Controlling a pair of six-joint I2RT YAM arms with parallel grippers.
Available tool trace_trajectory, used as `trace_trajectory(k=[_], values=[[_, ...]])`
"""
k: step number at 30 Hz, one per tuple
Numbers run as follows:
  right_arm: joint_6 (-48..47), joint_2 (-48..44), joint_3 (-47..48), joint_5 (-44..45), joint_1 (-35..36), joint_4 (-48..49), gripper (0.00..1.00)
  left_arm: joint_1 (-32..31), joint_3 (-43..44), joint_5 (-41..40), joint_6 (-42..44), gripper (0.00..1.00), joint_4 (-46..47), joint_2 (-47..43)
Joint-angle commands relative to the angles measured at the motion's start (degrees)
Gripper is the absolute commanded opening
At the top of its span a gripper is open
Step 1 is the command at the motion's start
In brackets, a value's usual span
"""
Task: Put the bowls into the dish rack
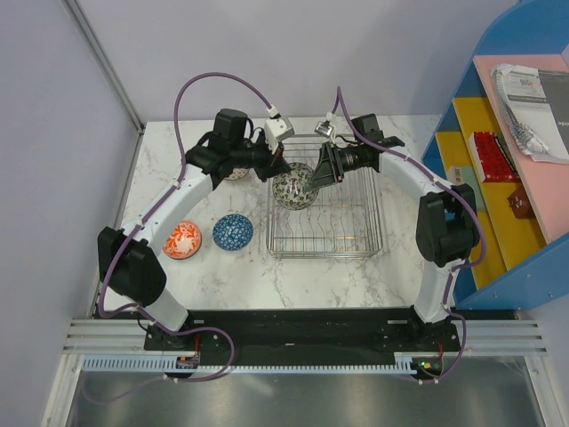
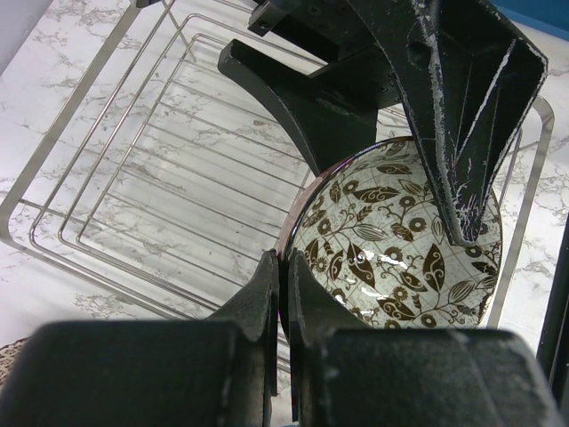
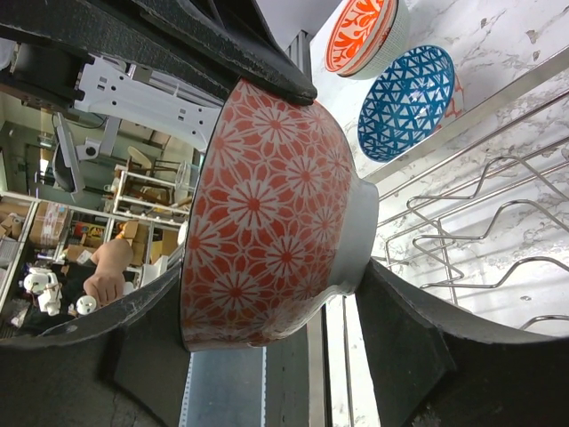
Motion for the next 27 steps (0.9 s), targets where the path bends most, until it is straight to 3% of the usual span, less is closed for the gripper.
trace_trajectory(k=[1, 3, 6, 9, 10, 15, 18, 25, 27], values=[[-1.7, 0.0, 0.9, -4.9, 0.3, 2.2, 0.54, -0.4, 0.5, 1.7, -0.6, 0.02, 3.7, -1.1], [-1.9, 0.5, 0.9, -5.5, 0.4, 2.2, 0.47, -0.4, 0.4, 1.7, -0.8, 0.02, 3.7, -1.0], [-2.6, 0.9, 1.3, -5.6, 0.5, 1.5, 0.22, -0.4, 0.3, 1.7, -1.1, 0.02, 3.7, -0.6], [-3.1, 1.1, 1.8, -5.3, 0.4, 0.6, 0.02, -0.4, -0.3, 1.5, -0.7, 0.02, 3.7, -0.3], [-3.1, 1.0, 1.9, -5.0, 0.4, 0.5, 0.00, -0.4, -0.4, 1.3, -0.7, 0.02, 3.8, -0.3], [-3.3, 1.0, 1.5, -3.6, 0.4, 0.5, 0.00, -0.4, -1.1, 1.0, -0.3, 0.03, 3.7, -0.4], [-3.3, 0.9, 1.4, -2.7, 0.4, 0.5, 0.00, -0.4, -1.4, 0.9, 0.1, 0.14, 3.6, -0.4], [-3.3, 0.8, 1.1, -0.1, 0.4, 0.5, 0.00, -0.3, -2.3, 0.8, 0.6, 0.53, 3.3, -0.4], [-3.1, 0.8, 1.0, 1.6, 0.4, 0.5, 0.00, -0.3, -2.5, 0.7, 0.9, 0.55, 3.3, -0.4]])
